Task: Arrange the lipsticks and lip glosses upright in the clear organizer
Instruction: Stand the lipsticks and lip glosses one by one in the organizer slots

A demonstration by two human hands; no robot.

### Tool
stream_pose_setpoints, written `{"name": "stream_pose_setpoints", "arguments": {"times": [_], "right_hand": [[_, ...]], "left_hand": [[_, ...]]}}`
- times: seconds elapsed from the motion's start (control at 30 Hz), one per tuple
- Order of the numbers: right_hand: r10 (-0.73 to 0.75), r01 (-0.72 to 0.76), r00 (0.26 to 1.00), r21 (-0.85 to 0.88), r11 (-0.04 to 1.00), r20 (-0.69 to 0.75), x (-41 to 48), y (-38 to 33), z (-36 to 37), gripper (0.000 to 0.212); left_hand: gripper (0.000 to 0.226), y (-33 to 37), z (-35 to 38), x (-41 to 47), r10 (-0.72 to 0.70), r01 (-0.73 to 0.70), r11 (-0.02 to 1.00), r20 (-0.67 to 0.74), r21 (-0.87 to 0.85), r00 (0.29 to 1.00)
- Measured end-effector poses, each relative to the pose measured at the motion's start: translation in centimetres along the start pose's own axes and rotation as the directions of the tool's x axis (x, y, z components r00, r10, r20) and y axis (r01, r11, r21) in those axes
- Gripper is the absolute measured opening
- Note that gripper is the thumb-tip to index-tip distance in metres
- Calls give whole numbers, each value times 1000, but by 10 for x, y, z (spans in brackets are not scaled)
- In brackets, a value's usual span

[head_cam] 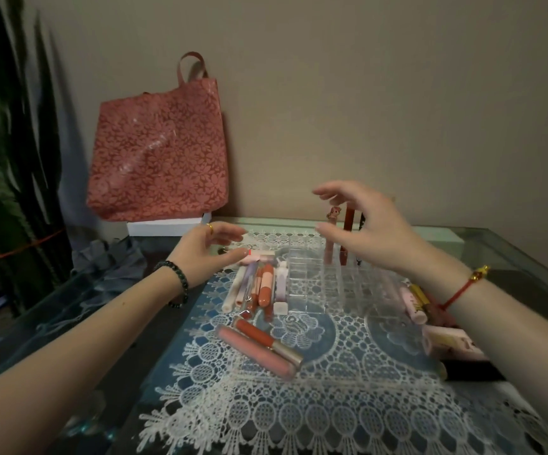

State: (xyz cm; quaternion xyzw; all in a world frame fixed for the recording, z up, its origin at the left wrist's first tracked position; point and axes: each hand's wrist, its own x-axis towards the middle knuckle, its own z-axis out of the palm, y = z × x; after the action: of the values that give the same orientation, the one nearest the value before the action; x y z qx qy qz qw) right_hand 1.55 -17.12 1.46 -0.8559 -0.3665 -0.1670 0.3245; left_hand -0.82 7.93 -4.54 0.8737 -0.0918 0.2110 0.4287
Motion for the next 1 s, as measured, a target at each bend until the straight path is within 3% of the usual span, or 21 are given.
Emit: {"name": "stream_pose_setpoints", "arguments": {"times": [0.37, 0.53, 0.7, 1.0], "right_hand": [[100, -132, 974, 153, 979, 203, -35, -10, 82, 43], [156, -198, 961, 173, 965, 230, -46, -4, 106, 39], [110, -129, 961, 59, 990, 255, -50, 0, 118, 37], [50, -57, 970, 19, 998, 240, -50, 1, 119, 35]], "left_hand": [[29, -35, 8, -48, -119, 119, 993, 24, -17, 993], [30, -46, 16, -56, -136, 135, 991, 24, 14, 990], [38, -46, 25, -49, -153, 150, 986, 36, 79, 988], [55, -35, 34, -36, -111, 81, 987, 226, 135, 968]]}}
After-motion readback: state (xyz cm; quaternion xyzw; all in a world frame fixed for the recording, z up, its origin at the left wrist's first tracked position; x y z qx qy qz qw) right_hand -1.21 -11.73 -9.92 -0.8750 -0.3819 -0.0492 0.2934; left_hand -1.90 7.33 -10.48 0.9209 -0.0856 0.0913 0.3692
